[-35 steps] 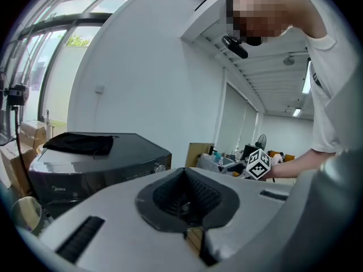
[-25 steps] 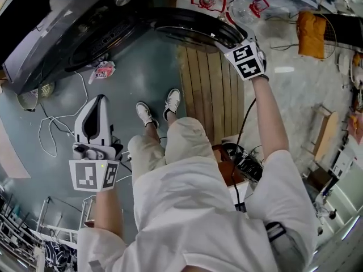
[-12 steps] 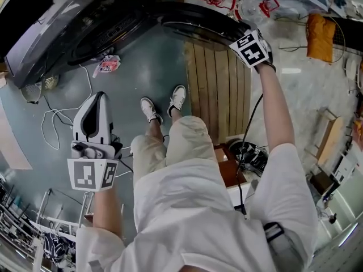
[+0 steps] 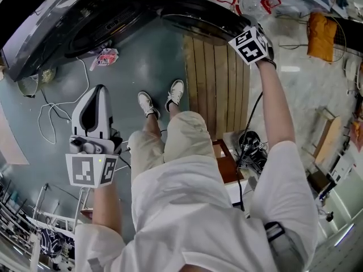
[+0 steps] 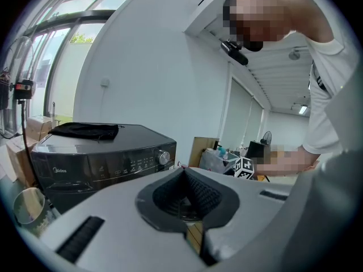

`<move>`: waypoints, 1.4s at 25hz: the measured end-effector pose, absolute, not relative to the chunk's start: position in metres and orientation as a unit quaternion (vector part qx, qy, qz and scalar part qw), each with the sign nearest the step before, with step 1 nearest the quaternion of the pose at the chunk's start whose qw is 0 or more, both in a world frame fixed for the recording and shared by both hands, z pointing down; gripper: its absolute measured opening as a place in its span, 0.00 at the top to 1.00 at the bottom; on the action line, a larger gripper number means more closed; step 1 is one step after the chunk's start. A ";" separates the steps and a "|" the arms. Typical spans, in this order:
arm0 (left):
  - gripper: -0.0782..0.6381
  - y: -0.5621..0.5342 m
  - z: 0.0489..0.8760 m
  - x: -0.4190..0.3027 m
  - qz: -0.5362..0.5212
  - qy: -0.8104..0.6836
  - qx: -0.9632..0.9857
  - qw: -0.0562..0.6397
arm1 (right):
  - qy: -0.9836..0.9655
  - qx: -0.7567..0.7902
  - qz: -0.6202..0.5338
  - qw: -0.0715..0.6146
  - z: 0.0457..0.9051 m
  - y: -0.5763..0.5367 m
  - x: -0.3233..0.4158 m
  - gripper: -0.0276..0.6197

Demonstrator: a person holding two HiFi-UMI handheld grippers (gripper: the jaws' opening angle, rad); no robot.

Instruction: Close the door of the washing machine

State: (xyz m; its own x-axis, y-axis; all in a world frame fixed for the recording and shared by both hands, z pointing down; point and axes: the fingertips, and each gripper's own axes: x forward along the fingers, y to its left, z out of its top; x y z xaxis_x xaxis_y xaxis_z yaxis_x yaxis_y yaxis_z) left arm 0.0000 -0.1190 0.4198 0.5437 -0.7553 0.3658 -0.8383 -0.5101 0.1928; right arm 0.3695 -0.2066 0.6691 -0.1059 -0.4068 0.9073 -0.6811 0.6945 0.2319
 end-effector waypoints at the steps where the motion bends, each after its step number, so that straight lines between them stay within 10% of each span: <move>1: 0.89 -0.117 0.420 0.000 0.118 -0.463 0.861 0.176 | -0.733 0.373 0.122 0.556 0.669 -0.206 0.369 0.41; 35: 0.89 -0.067 0.428 -0.061 0.116 -0.479 0.849 0.189 | -0.730 0.413 0.121 0.532 0.668 -0.132 0.316 0.41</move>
